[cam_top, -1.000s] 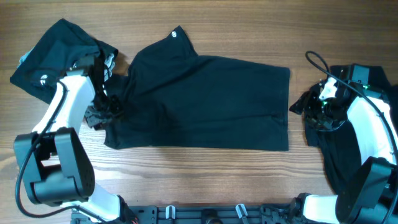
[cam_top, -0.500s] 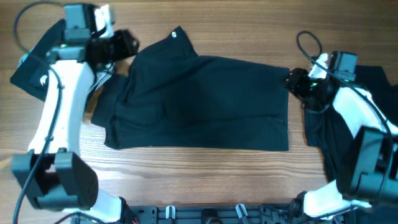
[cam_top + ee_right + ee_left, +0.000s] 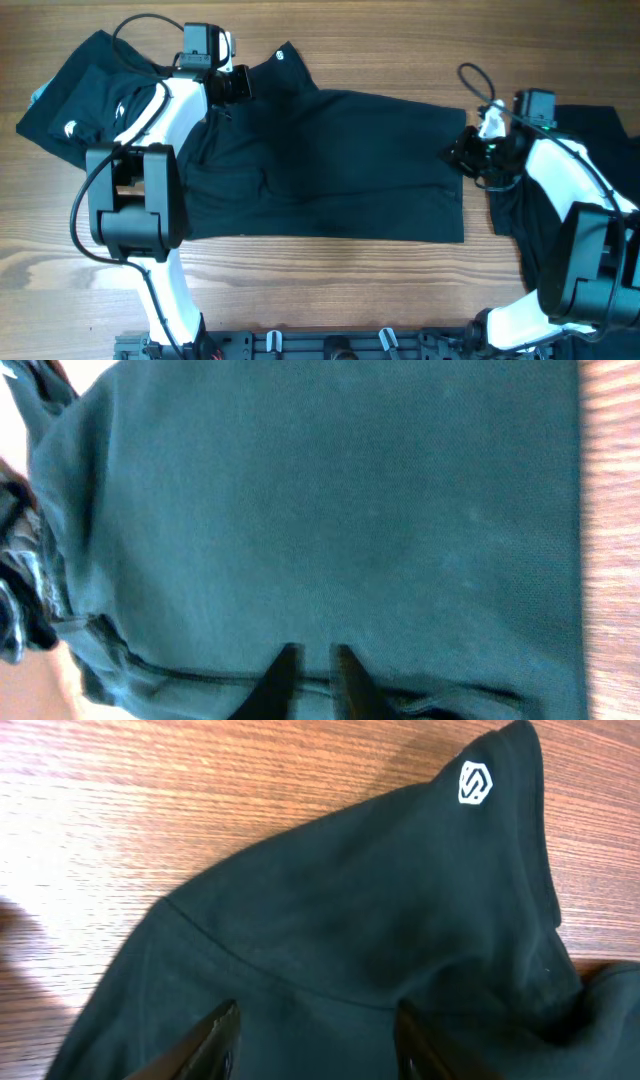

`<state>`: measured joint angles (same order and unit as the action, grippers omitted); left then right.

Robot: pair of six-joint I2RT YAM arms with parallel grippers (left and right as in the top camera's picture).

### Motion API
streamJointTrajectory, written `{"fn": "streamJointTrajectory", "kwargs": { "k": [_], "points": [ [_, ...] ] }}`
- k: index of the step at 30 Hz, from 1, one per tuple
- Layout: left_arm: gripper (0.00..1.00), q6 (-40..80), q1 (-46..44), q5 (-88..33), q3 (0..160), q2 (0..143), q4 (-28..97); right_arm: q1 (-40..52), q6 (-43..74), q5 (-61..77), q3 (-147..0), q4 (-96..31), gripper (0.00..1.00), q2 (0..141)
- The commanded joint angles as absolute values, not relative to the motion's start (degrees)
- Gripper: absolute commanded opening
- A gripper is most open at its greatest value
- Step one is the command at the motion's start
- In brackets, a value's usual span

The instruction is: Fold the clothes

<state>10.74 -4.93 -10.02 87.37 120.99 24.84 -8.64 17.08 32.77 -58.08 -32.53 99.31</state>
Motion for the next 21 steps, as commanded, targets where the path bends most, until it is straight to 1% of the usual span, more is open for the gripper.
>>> {"fn": "streamJointTrajectory", "kwargs": {
  "k": [1, 3, 5, 7, 9, 12, 15, 19, 21],
  "points": [
    [0.49, 9.2, -5.0, -7.8, 87.8, 120.6, 25.3, -4.8, 20.1, 25.7, -57.6, -27.7, 0.04, 101.1],
    [0.5, 9.2, -5.0, -7.8, 87.8, 120.6, 26.0, -3.5, 26.3, 19.2, -57.6, -26.1, 0.04, 105.3],
    [0.54, 9.2, -5.0, -7.8, 87.8, 120.5, 26.2, -3.4, 32.2, 13.4, -57.6, -28.0, 0.04, 109.1],
    [0.58, 9.2, -5.0, -7.8, 87.8, 120.4, 25.8, -3.6, 37.7, 8.8, -57.6, -33.7, 0.04, 111.2],
    [0.61, 8.2, -5.0, -7.9, 87.8, 120.4, 25.2, -3.7, 41.4, 0.9, -57.6, -41.4, 0.04, 110.9],
    [0.63, 4.8, -5.1, -7.9, 87.8, 120.5, 23.7, -3.7, 42.0, -6.5, -57.6, -47.8, 0.04, 109.3],
    [0.67, 3.2, -5.1, -7.8, 87.8, 120.8, 20.2, -3.7, 38.0, -6.2, -57.9, -48.7, 0.04, 106.4],
    [0.7, 3.1, -5.1, -7.8, 87.8, 122.1, 16.3, -3.8, 38.7, -7.3, -58.2, -53.3, 0.04, 102.7],
    [0.72, 2.7, -5.1, -7.8, 87.8, 123.2, 14.7, -3.8, 37.2, -6.9, -58.2, -53.2, 0.05, 100.9]
  ]
}}
